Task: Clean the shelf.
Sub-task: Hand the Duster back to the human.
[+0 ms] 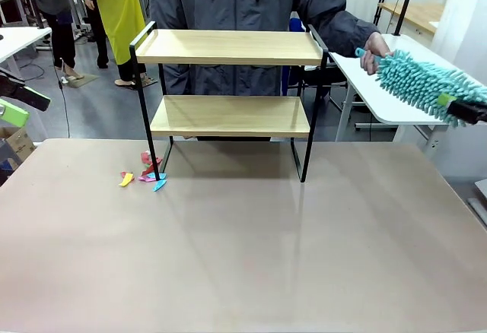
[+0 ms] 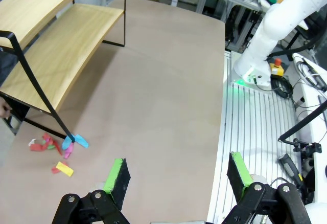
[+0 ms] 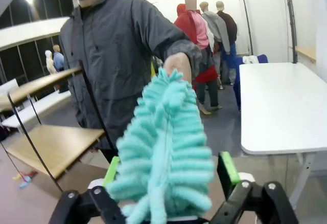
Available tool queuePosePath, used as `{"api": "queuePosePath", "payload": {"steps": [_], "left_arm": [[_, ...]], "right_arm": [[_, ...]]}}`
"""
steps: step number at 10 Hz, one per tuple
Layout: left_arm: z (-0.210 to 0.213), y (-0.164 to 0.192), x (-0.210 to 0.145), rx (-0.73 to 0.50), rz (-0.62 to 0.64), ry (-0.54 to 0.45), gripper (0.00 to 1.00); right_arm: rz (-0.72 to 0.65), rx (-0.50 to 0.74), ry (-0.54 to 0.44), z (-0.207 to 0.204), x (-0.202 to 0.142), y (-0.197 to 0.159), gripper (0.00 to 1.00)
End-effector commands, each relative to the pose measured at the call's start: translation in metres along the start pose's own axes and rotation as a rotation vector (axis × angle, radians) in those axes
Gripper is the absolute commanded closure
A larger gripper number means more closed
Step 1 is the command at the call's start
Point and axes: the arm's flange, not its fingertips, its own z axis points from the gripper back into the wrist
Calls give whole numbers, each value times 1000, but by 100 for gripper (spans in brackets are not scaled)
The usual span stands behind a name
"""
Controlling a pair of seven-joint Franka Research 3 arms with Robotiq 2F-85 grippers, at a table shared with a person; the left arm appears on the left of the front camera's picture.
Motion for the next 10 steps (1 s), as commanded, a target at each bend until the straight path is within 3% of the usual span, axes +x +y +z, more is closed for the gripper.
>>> {"api": "queuePosePath", "payload": {"steps": [1,4,7,8,10], "left_arm": [[2,0,2,-10,0,-13,0],[2,0,2,-10,0,-13,0],[2,0,2,-10,0,-13,0],[2,0,2,-10,0,-13,0],[2,0,2,-10,0,-13,0]], "right_arm": [[-133,27,-62,17,69,0,0],[-390,25,-173,37,153,-28,0],[-559,34,-226,50,180,-66,0],[-447,9,-235,51,177,-41,0],[-447,9,-235,51,177,-41,0]]}}
